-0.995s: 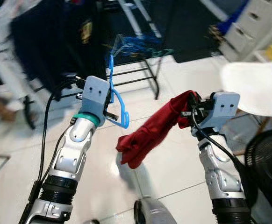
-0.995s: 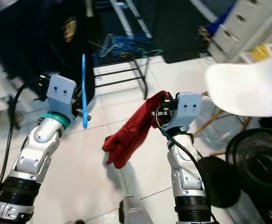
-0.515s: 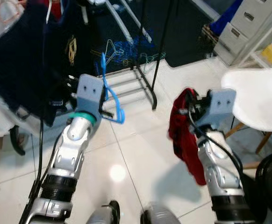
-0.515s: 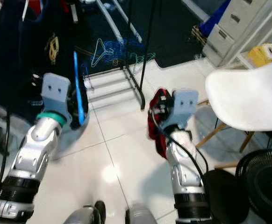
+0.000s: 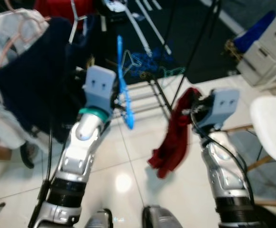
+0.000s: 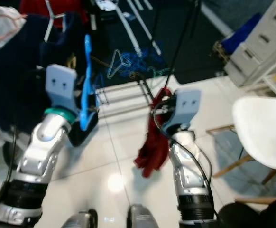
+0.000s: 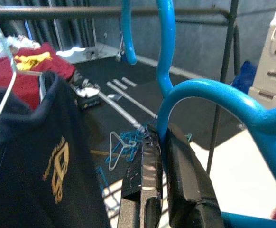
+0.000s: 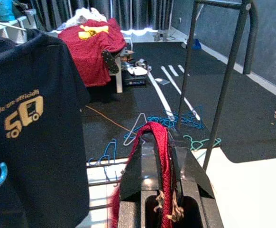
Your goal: Hang hanger
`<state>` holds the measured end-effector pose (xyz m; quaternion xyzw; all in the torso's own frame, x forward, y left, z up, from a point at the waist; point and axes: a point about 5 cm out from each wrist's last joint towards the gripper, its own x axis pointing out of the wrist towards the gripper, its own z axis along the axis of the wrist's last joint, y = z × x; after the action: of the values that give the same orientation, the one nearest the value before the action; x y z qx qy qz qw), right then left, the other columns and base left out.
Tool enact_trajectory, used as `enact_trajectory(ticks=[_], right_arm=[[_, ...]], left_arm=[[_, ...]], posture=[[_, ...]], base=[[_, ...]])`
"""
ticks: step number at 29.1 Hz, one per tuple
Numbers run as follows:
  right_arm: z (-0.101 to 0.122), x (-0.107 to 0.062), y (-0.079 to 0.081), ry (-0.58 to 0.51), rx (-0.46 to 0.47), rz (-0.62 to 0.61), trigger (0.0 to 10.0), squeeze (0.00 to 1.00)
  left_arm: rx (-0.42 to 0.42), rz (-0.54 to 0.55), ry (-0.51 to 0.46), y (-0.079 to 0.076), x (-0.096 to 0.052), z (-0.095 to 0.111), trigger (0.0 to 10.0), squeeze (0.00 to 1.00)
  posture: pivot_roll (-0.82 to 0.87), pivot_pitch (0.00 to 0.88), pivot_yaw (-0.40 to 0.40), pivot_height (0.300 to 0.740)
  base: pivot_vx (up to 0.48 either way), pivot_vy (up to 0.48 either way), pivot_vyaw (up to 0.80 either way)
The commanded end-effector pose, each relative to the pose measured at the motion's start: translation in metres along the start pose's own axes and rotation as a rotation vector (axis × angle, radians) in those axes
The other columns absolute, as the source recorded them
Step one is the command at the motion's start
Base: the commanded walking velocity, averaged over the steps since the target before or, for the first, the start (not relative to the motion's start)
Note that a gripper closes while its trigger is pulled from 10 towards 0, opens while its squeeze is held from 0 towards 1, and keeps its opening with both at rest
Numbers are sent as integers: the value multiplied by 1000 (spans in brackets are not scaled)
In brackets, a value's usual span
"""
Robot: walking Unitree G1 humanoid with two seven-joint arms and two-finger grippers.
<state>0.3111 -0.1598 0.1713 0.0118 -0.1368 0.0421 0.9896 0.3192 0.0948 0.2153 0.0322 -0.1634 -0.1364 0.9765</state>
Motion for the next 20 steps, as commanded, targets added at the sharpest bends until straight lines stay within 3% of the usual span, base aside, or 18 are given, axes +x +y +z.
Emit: enact_trajectory(ticks=[1, 2, 3, 4, 13, 17, 20], right_arm=[[0, -2, -7, -4, -15, -27, 10000, 0], [0, -2, -7, -4, -15, -27, 10000, 0], [-1, 0, -8, -3, -16, -29, 10000, 0], [-2, 1, -8, -2, -16, -29, 10000, 0], [-8, -1, -12, 24, -26, -56, 10000, 0], [-20, -6, -38, 105, -53, -262, 10000, 0], [-33, -23, -78, 213, -149, -541, 10000, 0]], left_arm=[[-25, -55, -24, -13, 2, 7, 10000, 0], [-25, -55, -24, -13, 2, 7, 10000, 0], [-82, -120, -63, -33, 11, 19, 10000, 0], [-94, -130, -69, -37, 13, 21, 10000, 0], [-116, -150, -86, -48, 18, 27, 10000, 0], [-124, -168, -93, -55, 21, 30, 10000, 0], [-130, -181, -84, -60, 22, 28, 10000, 0]], posture=[[-139, 82, 13, 740], [-139, 82, 13, 740], [-140, 77, 15, 740], [-141, 77, 15, 740], [-145, 80, 16, 740], [-145, 83, 17, 740], [-154, 87, 21, 740]], base=[[458, 0, 0], [458, 0, 0], [461, 0, 0], [461, 0, 0], [460, 0, 0], [461, 0, 0], [458, 0, 0]])
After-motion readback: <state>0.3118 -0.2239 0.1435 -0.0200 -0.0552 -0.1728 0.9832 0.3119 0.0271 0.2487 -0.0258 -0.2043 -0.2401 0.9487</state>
